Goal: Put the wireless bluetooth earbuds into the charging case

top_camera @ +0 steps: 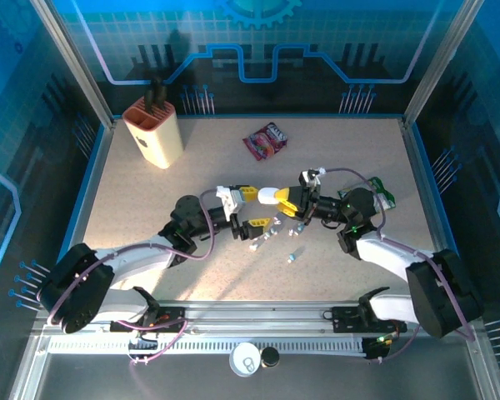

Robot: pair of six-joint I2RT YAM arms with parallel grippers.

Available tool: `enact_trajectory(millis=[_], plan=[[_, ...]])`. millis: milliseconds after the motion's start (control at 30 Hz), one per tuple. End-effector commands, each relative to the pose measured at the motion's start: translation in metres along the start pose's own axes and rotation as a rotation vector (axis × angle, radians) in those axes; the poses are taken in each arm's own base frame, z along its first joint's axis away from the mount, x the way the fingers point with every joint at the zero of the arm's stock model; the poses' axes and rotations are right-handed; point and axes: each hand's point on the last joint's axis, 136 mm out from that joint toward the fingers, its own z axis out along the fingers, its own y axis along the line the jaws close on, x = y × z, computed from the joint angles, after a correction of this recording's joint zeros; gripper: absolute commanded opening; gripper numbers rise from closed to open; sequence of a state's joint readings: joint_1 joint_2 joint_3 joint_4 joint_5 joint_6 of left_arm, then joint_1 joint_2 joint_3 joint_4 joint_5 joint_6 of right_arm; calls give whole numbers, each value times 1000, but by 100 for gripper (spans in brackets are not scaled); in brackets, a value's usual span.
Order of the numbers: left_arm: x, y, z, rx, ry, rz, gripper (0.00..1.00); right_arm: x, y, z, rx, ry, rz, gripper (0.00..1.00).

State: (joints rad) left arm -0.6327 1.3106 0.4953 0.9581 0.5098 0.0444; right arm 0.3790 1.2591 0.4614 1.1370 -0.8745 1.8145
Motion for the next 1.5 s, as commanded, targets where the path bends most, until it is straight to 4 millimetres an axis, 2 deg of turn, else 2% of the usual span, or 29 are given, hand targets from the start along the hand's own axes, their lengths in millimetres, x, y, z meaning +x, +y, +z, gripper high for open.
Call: enact_trajectory(millis=[0, 133, 333, 767, 900, 1067, 1467], plan=[[-19, -23, -1, 168, -59, -31, 78, 14, 16, -1, -28, 34, -65, 11], [-28, -29, -1, 213, -103, -39, 73, 20, 18, -2, -21, 40, -66, 10], [-38, -25, 1, 215, -173, -23, 61, 25, 17, 1, -21, 58, -54, 10], [-42, -18, 5, 178, -209, 56, 56, 25, 1, 1, 8, 56, 6, 8], [-41, -18, 7, 189, -207, 57, 52, 24, 1, 2, 8, 57, 9, 8], [-41, -15, 6, 164, -217, 92, 54, 26, -4, 1, 31, 63, 25, 8], [-36, -15, 9, 177, -198, 108, 52, 26, 3, 2, 26, 68, 8, 8]])
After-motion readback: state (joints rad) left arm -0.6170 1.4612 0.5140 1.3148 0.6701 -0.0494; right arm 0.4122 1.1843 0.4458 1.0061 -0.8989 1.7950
